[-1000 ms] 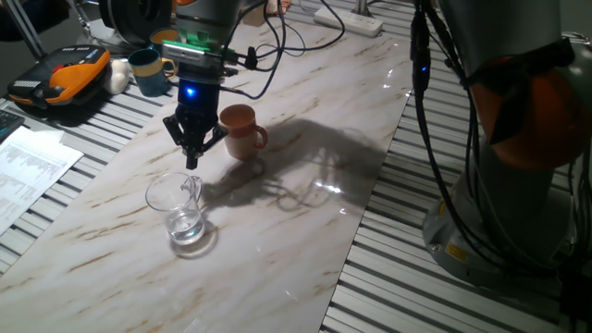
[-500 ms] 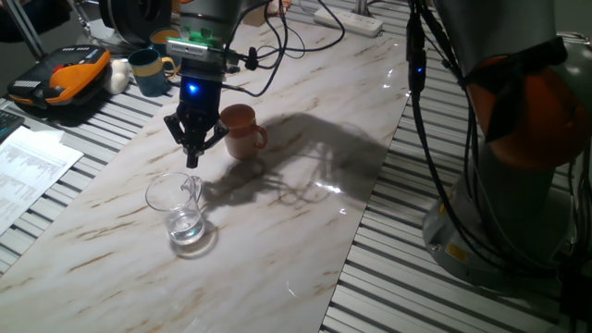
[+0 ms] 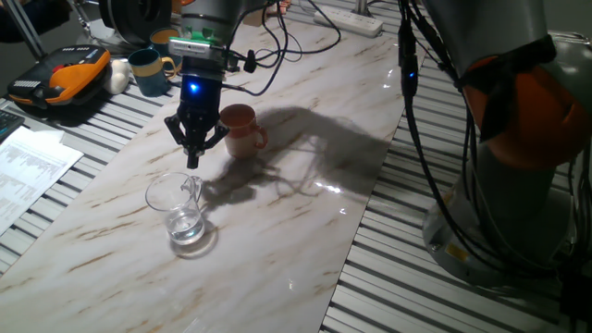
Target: Pour the water from one cup into another empty cup
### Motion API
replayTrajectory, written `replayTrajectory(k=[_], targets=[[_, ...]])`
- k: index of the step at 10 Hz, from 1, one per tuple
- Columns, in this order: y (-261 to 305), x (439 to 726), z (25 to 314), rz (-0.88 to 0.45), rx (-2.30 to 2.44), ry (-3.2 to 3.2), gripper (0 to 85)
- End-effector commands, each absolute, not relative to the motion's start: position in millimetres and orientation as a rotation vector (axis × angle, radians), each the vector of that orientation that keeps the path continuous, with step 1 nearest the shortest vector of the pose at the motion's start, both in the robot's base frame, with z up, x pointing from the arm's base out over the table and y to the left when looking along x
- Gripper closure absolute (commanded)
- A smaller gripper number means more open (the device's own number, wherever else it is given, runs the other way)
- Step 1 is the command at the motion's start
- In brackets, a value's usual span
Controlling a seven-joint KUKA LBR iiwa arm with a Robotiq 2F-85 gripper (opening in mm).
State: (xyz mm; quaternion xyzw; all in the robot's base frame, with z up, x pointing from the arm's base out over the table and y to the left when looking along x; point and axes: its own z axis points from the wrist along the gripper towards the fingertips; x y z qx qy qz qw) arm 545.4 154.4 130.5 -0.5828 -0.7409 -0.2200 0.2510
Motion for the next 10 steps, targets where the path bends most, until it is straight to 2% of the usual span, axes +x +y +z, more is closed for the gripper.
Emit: replayTrajectory(k=[1,10], targets=[[154.0,545.2,129.5,-0.582,-1.6,-2.032,85.0],[152.5,545.8,120.7,-0.532,-1.804,-2.085,85.0]])
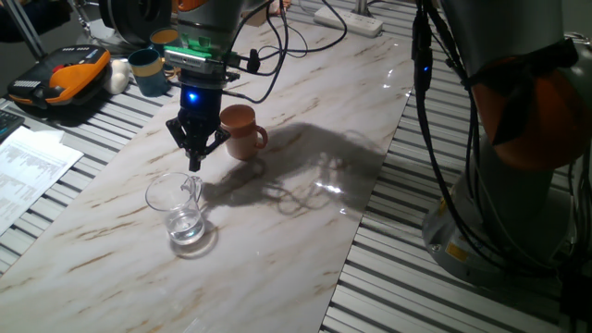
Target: Pour the water from one cup into another empty cup
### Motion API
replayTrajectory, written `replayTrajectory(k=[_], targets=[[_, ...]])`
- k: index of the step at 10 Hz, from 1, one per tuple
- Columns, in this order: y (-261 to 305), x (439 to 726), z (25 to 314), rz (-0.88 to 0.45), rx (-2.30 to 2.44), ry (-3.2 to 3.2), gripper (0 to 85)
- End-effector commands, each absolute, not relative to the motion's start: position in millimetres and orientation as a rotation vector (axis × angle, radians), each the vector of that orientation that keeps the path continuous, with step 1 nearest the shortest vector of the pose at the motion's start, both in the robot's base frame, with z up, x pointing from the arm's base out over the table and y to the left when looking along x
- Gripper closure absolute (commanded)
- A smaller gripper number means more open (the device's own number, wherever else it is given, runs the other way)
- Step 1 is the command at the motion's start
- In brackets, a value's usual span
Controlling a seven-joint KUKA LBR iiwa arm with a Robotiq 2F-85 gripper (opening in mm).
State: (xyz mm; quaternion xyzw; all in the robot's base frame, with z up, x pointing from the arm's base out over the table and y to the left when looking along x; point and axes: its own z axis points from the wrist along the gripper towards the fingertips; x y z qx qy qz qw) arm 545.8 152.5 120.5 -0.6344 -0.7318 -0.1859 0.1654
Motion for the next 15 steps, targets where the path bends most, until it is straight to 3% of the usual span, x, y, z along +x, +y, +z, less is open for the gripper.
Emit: replayTrajectory(k=[1,2,15], targets=[[152.6,546.0,119.7,-0.521,-1.822,-2.089,68.0],[152.6,546.2,118.5,-0.514,-1.842,-2.091,51.0],[159.2,543.1,101.6,-0.587,-1.894,-2.055,51.0]])
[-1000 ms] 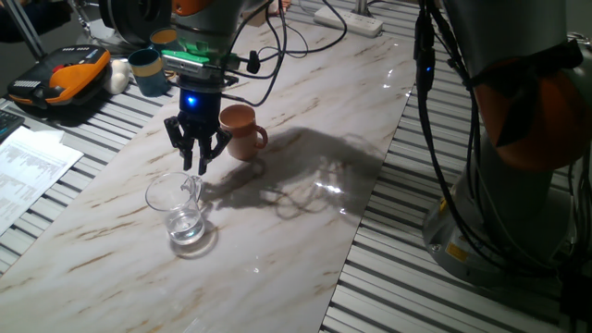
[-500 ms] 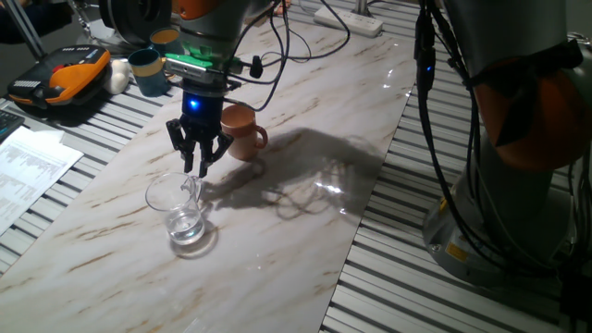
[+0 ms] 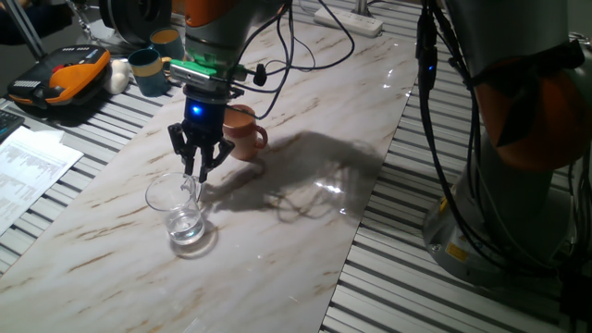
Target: Pour the water from one cup into another empty cup
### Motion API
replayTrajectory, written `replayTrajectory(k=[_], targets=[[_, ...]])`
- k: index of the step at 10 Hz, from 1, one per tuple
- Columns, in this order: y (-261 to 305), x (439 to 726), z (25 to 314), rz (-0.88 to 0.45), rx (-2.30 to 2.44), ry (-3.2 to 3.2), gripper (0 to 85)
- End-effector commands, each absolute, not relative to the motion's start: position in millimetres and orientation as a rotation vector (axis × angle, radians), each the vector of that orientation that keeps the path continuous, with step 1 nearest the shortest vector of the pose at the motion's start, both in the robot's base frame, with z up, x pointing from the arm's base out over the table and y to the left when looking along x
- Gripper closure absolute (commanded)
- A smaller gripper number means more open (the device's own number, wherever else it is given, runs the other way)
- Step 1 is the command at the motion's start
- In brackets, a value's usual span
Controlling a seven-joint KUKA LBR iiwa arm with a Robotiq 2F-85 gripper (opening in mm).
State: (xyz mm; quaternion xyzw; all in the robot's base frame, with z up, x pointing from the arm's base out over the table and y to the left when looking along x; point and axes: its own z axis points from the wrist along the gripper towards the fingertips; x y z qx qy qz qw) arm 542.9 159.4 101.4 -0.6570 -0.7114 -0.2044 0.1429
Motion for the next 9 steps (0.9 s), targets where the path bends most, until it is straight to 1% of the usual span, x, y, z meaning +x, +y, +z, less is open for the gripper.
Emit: replayTrajectory(k=[1,2,3,6,9], targets=[[160.2,542.7,100.6,-0.595,-1.9,-2.05,51.0],[160.6,542.5,100.3,-0.598,-1.904,-2.047,51.0],[160.5,542.5,100.5,-0.599,-1.9,-2.042,68.0],[160.0,541.8,99.9,-0.624,-1.867,-2.02,68.0],[160.5,541.2,101.1,-0.606,-1.862,-2.029,68.0]])
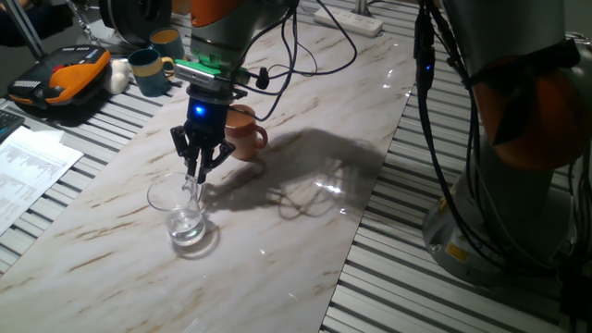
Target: Pour the water from one cup into another empty cup
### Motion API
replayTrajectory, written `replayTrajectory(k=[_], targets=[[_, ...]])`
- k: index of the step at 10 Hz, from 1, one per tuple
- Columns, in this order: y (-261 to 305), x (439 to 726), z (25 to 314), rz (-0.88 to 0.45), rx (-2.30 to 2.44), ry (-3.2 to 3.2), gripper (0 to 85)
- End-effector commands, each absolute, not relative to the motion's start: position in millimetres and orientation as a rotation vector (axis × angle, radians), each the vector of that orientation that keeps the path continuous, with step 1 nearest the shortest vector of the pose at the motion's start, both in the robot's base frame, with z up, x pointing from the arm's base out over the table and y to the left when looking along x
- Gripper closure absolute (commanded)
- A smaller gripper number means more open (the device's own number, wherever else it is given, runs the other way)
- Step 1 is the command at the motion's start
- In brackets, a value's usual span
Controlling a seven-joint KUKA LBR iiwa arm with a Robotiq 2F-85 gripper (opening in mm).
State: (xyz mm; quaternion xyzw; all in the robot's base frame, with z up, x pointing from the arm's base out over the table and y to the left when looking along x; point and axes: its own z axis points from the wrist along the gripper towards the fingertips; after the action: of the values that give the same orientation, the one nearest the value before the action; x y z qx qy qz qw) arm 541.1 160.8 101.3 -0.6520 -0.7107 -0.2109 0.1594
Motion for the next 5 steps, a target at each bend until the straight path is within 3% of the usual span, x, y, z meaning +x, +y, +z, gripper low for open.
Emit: replayTrajectory(k=[1,3,4,5], targets=[[161.5,540.9,102.1,-0.597,-1.865,-2.035,68.0],[162.2,540.5,105.3,-0.547,-1.861,-2.063,68.0],[163.0,539.9,104.4,-0.528,-1.882,-2.077,51.0],[163.2,539.3,103.3,-0.52,-1.89,-2.083,51.0]])
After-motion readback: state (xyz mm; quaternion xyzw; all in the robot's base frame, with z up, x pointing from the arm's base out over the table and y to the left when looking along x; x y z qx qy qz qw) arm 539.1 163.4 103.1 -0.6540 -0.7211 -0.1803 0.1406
